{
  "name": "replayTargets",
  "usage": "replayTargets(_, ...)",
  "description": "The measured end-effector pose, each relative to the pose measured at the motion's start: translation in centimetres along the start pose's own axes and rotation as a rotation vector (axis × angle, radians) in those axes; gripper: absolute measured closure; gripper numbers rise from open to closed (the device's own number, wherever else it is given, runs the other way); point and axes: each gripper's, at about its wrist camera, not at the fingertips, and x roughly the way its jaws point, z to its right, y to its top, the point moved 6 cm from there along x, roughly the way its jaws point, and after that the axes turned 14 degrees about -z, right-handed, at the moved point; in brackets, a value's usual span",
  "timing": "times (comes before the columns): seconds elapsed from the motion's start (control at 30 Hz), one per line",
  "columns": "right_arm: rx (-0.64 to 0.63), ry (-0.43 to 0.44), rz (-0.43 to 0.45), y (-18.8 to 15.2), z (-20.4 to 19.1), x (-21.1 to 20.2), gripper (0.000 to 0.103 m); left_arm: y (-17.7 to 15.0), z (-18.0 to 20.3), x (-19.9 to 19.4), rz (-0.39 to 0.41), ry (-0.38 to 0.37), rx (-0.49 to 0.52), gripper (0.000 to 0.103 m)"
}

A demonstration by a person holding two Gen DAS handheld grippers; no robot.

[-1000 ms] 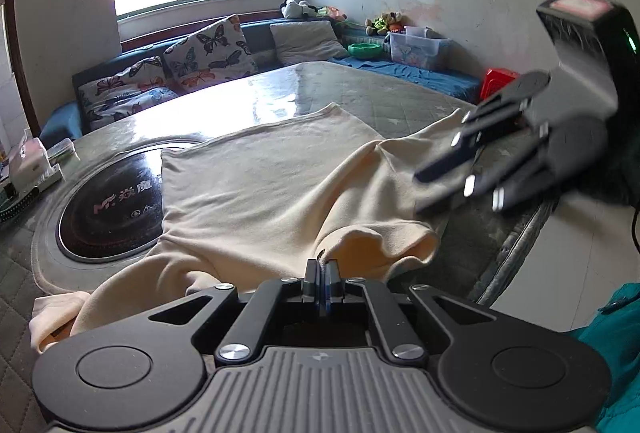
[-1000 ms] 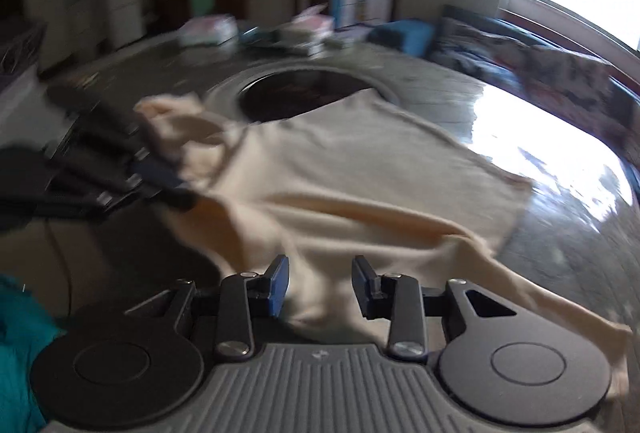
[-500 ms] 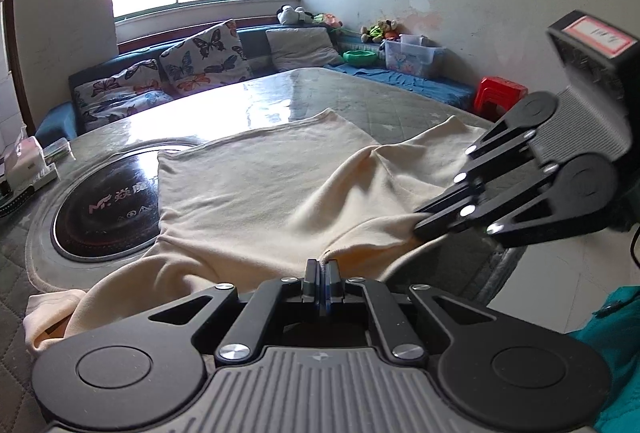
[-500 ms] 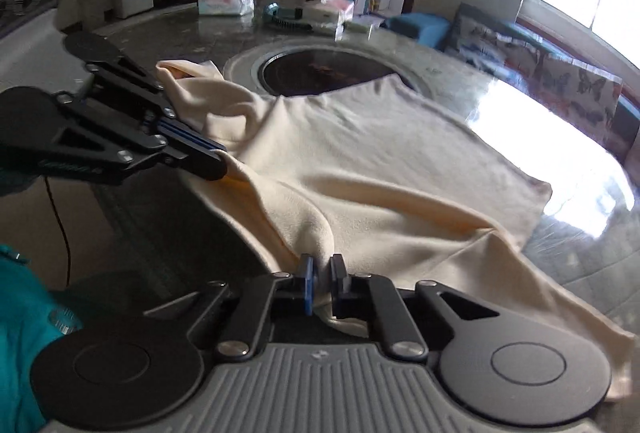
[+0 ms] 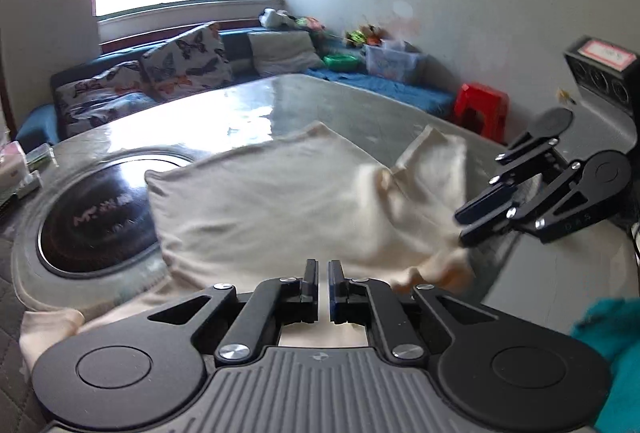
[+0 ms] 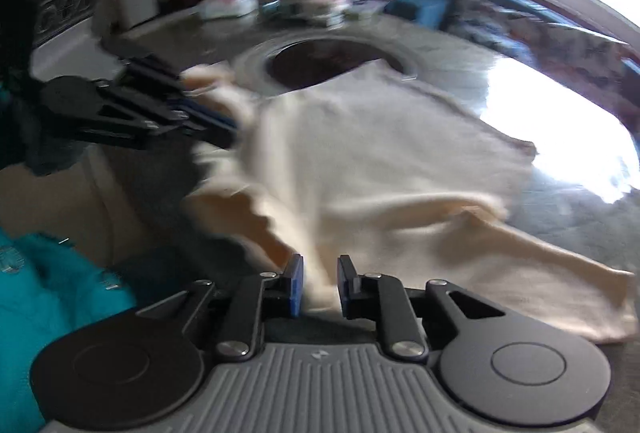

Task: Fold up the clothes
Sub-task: 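Lower the spread garment flat onto the table with both grippers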

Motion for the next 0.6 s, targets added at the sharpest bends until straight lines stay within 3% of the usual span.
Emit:
replayTargets(0.17,0.190,-0.161,0.033,-0.3,6.2,0.7,0.079,0.7,-2.0,2.4,-0.021,0.041,-0.081,0.097)
replayTargets(0.27,0.302,-0.300,0.042,-1.3,11.0,2.2,0.074,1.0,-3.1,3.9,-0.036,0.065,-0.129,0.097)
replayTargets(0.43,0.487,-0.363,0.094,-2.5,15.8,2.6,0.073,1.2,-4.3,4.6,-0.040,0.090,-0.168,0.097)
replayTargets(0.6,0.652,-0.507,0.115,-5.3,20.7,1.9,0.062,1.0,-4.9,4.8,-0.046,0.100,-0.191,0.097)
